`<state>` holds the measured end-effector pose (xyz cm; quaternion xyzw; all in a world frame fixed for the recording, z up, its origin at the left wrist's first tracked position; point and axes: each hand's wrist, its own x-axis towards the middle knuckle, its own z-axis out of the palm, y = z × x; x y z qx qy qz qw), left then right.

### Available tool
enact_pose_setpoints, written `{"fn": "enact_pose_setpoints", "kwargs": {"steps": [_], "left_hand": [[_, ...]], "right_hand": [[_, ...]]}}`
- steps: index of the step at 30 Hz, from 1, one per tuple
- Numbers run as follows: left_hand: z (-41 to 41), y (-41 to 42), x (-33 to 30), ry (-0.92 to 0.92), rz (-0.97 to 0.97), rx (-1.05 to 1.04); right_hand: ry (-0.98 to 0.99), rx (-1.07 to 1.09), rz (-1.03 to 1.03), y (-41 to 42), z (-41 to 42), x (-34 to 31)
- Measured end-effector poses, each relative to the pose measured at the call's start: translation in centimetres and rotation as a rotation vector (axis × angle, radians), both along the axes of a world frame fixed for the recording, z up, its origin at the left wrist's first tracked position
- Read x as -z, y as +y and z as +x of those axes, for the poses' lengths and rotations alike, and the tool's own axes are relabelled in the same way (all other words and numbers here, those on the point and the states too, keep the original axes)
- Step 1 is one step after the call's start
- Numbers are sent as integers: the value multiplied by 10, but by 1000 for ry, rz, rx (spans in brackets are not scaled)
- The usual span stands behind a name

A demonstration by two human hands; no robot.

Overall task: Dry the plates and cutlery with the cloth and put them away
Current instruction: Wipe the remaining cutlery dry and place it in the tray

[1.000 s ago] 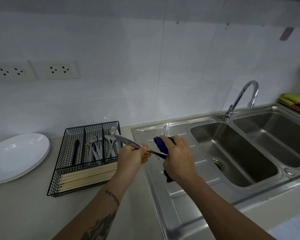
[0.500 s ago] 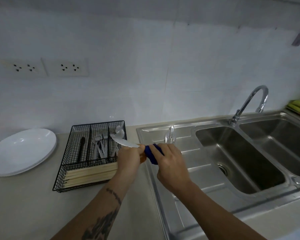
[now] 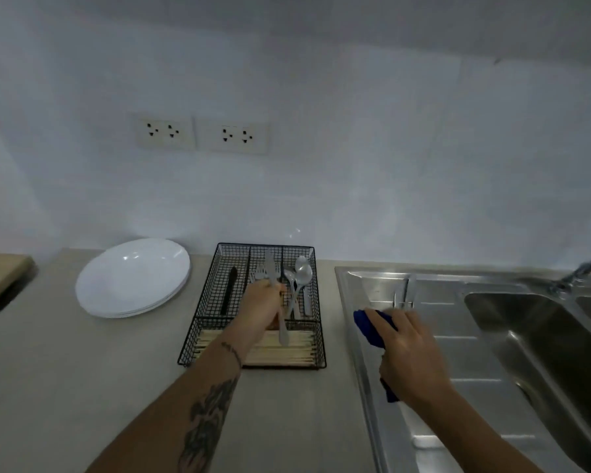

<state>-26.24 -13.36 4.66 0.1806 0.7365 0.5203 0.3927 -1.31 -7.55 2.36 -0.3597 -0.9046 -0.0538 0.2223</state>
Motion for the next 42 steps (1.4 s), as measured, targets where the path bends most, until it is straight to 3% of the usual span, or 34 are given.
{"fn": "enact_pose_setpoints", "kwargs": {"steps": [7,9,11,13,15,20,26,34,39,42], "left_hand": [[-85,19,19,191,-71,-133],[-96,21,27,396,-220,61],[-102,23,40,379,-218,43],[-103,24,56,540,-302,82],[-98,22,66,557,-338,123],[-82,12,63,637,-289,163],[-37,27,38,890,-131,152],[95,84,45,821,13,499],[159,121,65,753,-106,586],[183,143,75,764,-205,538]], "right_hand": [[-20,13,-63,12,-30,9],[-31,15,-94,12,-34,9],[-35,20,-120,11,-35,9],[-33,27,-138,11,-31,10],[-28,39,-146,12,-24,10],[-35,76,-137,11,-4,8],[-32,139,-200,15,28,8],[-30,233,-287,34,89,6],[-6,219,-339,50,124,15],[-11,189,-376,64,146,23]]}}
